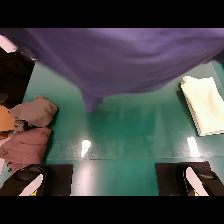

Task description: Fold the shirts.

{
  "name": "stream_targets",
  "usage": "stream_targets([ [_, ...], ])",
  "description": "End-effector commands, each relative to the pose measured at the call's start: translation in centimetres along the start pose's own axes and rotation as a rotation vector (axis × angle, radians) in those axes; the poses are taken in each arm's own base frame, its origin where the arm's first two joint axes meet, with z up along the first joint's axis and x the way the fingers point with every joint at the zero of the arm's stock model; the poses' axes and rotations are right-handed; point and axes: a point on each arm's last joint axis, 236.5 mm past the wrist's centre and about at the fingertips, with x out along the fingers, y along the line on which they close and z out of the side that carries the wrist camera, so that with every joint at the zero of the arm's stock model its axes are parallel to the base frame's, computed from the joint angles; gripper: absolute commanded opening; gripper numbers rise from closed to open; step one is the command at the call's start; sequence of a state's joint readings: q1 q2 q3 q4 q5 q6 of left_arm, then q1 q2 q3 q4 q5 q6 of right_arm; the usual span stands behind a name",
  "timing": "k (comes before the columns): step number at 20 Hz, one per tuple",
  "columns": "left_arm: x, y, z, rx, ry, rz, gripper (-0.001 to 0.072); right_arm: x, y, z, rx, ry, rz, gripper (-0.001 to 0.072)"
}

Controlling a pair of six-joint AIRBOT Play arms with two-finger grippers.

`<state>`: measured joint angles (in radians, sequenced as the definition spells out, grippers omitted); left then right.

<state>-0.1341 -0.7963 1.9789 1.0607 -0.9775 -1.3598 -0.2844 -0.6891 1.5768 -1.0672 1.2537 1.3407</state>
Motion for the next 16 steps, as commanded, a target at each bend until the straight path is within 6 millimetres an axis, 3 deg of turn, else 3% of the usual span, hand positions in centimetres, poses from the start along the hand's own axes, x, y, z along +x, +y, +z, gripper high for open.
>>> stream_targets([
  [1,-2.3,0.0,3.1,0.073,-0.072,0.051,0.0022,-3.6,0.3,2.6,-0.051,-0.047,-0.058,0.0013],
  [3,-0.5,2.7,0.2,0.071,0.022,0.124,0.0022,-3.0,0.0,2.4,-0.047,0.001,-0.049,0.0014],
  [5,2.3,6.7,-5.0,0.056,0.173,0.217,0.0023,-0.9,-0.8,1.0,0.000,0.085,-0.028,0.0013],
  [8,7.3,12.2,-17.0,-0.029,0.477,0.307,0.0022,4.7,-1.5,-3.5,0.103,0.262,0.044,0.0013],
  [11,11.9,15.4,-31.9,-0.151,0.778,0.315,0.0023,12.1,-1.4,-11.7,0.212,0.514,0.123,0.0013],
  [14,13.8,16.3,-46.0,-0.298,1.031,0.294,0.0023,19.3,-2.1,-20.4,0.198,0.687,0.084,0.0014],
  [16,14.0,15.9,-53.1,-0.393,1.152,0.271,0.0024,23.3,-1.8,-25.1,0.214,0.757,0.087,0.0015],
])
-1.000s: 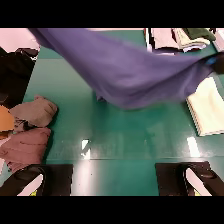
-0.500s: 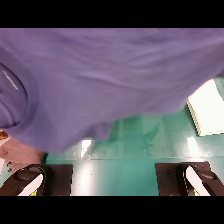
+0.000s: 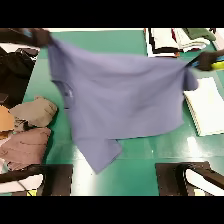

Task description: Fold the shirts.

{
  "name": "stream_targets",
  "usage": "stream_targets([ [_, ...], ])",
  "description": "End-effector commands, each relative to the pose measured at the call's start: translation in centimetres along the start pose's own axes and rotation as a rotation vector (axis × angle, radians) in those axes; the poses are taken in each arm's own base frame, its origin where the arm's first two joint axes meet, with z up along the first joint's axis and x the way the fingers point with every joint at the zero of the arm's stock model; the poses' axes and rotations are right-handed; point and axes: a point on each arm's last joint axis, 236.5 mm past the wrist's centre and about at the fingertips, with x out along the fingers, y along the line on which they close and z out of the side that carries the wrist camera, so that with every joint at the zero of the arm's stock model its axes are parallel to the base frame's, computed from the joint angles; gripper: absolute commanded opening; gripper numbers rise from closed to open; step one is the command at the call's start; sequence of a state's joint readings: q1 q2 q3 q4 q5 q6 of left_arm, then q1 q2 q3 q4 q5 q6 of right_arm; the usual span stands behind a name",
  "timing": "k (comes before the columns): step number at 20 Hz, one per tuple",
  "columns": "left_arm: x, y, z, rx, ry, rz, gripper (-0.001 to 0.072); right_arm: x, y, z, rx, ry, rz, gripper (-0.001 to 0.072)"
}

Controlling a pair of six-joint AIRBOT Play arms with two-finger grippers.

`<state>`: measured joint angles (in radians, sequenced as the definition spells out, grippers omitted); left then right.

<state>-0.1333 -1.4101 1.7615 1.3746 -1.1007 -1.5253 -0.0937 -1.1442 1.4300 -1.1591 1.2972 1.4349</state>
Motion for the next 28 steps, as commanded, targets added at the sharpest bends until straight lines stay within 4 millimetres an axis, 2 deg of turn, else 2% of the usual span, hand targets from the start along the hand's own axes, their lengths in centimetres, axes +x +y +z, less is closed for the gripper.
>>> stream_targets([
  [1,10.4,1.0,-7.8,-0.122,0.267,-0.054,0.0024,10.3,-1.9,-2.8,0.026,0.141,-0.022,0.0015],
  [2,11.1,1.6,-8.7,-0.161,0.300,-0.065,0.0026,11.7,-2.3,-2.9,0.038,0.161,-0.018,0.0037],
  [3,11.1,2.2,-9.0,-0.195,0.314,-0.076,0.0168,12.6,-2.6,-2.6,0.045,0.175,-0.015,0.0281],
  [4,10.5,3.1,-8.9,-0.228,0.316,-0.085,0.0400,12.9,-2.6,-2.2,0.051,0.192,0.000,0.0416],
  [5,9.5,3.8,-8.8,-0.252,0.325,-0.103,0.0438,12.6,-2.6,-1.8,0.050,0.202,0.025,0.0415],
  [7,6.6,4.8,-9.6,-0.258,0.378,-0.155,0.0438,11.2,-1.5,-1.5,0.058,0.218,0.090,0.0415],
  [10,2.8,5.5,-13.6,-0.264,0.472,-0.146,0.0438,8.6,-0.7,-2.7,0.056,0.192,0.121,0.0413],
  [13,0.9,4.5,-20.3,-0.323,0.511,-0.107,0.0438,6.6,0.2,-5.2,0.048,0.187,0.121,0.0413],
  [15,-0.2,3.1,-26.5,-0.397,0.562,-0.101,0.0438,5.8,0.6,-6.4,0.046,0.166,0.118,0.0411],
  [17,-1.1,1.6,-31.9,-0.455,0.609,-0.112,0.0438,5.2,0.7,-6.9,0.048,0.130,0.108,0.0412],
  [19,-1.7,0.0,-35.5,-0.514,0.638,-0.141,0.0438,4.7,0.9,-7.1,0.046,0.114,0.107,0.0412],
  [22,-1.6,-1.3,-38.1,-0.585,0.648,-0.169,0.0438,4.0,1.2,-6.8,0.037,0.090,0.107,0.0412],
  [26,-1.1,-2.3,-39.9,-0.617,0.663,-0.186,0.0437,3.7,1.4,-6.8,0.047,0.086,0.108,0.0412],
  [28,-0.8,-3.8,-40.5,-0.564,0.673,-0.205,0.0438,3.6,1.7,-6.7,0.054,0.083,0.124,0.0412],
])
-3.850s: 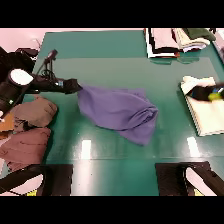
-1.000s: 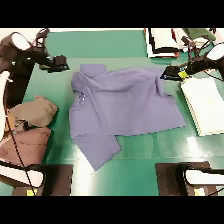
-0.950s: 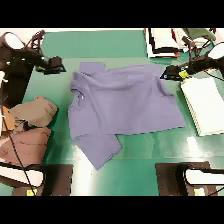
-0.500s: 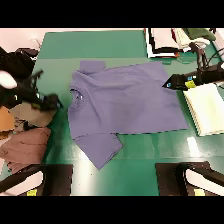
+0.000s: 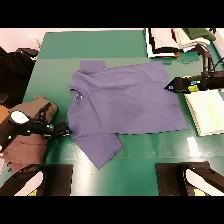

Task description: Fold the shirts.

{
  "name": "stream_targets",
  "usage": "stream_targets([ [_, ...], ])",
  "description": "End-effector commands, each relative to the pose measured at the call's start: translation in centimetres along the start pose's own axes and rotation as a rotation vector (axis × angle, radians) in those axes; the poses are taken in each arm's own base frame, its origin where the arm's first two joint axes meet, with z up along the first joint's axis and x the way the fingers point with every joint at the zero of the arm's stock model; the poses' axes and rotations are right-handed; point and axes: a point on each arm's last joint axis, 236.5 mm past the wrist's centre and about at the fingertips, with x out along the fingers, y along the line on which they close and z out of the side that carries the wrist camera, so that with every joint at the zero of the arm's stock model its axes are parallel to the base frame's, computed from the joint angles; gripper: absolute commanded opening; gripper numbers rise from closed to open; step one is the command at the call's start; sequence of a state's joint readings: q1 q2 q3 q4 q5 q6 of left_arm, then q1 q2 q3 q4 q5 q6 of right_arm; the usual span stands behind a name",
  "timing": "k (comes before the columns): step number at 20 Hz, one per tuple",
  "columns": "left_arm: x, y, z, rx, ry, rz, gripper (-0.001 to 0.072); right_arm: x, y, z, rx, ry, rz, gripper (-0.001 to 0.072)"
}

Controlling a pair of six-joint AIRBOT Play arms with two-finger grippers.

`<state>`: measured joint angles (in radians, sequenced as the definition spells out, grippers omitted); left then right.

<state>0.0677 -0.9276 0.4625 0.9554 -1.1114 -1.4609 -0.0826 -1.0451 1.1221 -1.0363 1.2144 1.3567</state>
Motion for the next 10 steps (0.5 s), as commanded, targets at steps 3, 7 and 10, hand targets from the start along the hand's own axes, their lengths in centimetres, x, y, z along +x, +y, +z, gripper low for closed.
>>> stream_targets([
  [3,2.7,-2.7,-1.8,0.085,0.004,-0.017,0.0425,-0.2,1.4,0.3,0.027,-0.018,0.056,0.0412],
  [7,2.2,-3.9,0.0,0.072,-0.060,-0.031,0.0023,-0.8,-0.6,-1.3,0.053,0.048,0.018,0.0412],
  [10,-0.3,-6.8,2.6,0.140,-0.128,-0.065,0.0023,-1.6,-6.9,-6.0,0.167,0.152,-0.118,0.0412],
])
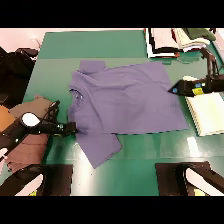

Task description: Fold the shirts.

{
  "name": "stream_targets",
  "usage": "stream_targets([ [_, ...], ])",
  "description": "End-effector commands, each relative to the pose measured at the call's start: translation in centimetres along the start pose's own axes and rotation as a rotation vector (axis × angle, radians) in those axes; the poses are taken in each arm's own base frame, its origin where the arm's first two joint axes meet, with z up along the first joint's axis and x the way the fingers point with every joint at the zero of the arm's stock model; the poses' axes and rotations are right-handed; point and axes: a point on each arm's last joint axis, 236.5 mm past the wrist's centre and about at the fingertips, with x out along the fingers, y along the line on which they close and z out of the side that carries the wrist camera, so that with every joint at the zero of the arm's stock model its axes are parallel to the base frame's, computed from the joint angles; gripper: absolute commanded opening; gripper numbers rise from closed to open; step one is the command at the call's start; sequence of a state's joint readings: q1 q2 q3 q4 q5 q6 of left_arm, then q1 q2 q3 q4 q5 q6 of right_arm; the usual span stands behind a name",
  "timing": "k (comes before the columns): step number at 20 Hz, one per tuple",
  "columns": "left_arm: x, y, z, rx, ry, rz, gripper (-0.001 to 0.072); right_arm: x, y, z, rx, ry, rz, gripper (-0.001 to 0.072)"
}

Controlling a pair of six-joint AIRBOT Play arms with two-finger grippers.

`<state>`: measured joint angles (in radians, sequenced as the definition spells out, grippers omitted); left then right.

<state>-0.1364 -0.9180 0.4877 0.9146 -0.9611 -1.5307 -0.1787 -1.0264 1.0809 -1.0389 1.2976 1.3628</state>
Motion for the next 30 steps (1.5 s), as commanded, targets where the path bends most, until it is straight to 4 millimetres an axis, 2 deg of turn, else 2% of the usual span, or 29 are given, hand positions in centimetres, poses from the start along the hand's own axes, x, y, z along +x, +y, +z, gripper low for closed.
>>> stream_targets([
  [1,-2.2,-3.1,3.2,0.071,-0.081,-0.037,0.0023,-0.6,-7.4,-5.3,0.144,0.112,-0.148,0.0412],
  [3,-3.7,-4.7,5.0,0.119,-0.130,-0.056,0.0023,-0.9,-12.6,-9.5,0.291,0.143,-0.240,0.0427],
  [4,-4.2,-5.2,5.5,0.128,-0.147,-0.062,0.0023,-0.9,-14.7,-11.5,0.361,0.152,-0.258,0.0528],
  [6,-4.5,-5.6,5.9,0.136,-0.159,-0.066,0.0023,-0.7,-17.4,-15.0,0.523,0.160,-0.267,0.0530],
  [7,-4.5,-5.6,5.9,0.137,-0.159,-0.065,0.0023,-0.4,-18.3,-16.3,0.584,0.154,-0.270,0.0515],
  [8,-4.5,-5.6,5.9,0.137,-0.159,-0.065,0.0023,0.0,-18.8,-17.0,0.622,0.142,-0.261,0.0461],
  [9,-4.5,-5.6,5.9,0.137,-0.159,-0.065,0.0023,0.8,-18.8,-17.3,0.643,0.134,-0.227,0.0437],
  [12,-4.5,-5.6,5.8,0.137,-0.153,-0.065,0.0023,3.1,-18.3,-17.5,0.691,0.160,-0.152,0.0436],
  [17,-4.5,-5.6,5.6,0.136,-0.144,-0.066,0.0023,6.2,-17.3,-13.1,0.627,0.125,-0.088,0.0427],
  [18,-4.5,-5.6,5.6,0.136,-0.144,-0.066,0.0023,6.7,-17.1,-12.3,0.603,0.119,-0.086,0.0394],
  [19,-4.5,-5.6,5.5,0.136,-0.144,-0.066,0.0023,7.0,-16.7,-11.6,0.570,0.123,-0.088,0.0271],
  [22,-4.7,-5.7,5.8,0.140,-0.152,-0.068,0.0023,7.3,-15.2,-9.4,0.468,0.101,-0.093,0.0017],
  [24,-5.9,-6.7,6.8,0.169,-0.187,-0.072,0.0022,5.9,-13.6,-6.9,0.378,0.040,-0.098,0.0017],
  [25,-7.6,-8.0,7.8,0.208,-0.228,-0.077,0.0022,4.3,-12.5,-4.9,0.321,-0.016,-0.104,0.0016],
  [26,-10.2,-10.0,9.0,0.257,-0.294,-0.096,0.0022,2.2,-11.3,-2.8,0.262,-0.086,-0.112,0.0016],
  [27,-13.3,-12.2,10.1,0.309,-0.369,-0.114,0.0022,-0.7,-9.8,0.0,0.191,-0.181,-0.126,0.0016],
  [29,-21.4,-17.9,11.6,0.434,-0.542,-0.170,0.0022,-7.8,-5.8,5.1,0.046,-0.389,-0.153,0.0016],
  [30,-25.8,-20.7,11.7,0.500,-0.624,-0.194,0.0022,-11.6,-3.5,7.1,-0.025,-0.488,-0.167,0.0016],
])
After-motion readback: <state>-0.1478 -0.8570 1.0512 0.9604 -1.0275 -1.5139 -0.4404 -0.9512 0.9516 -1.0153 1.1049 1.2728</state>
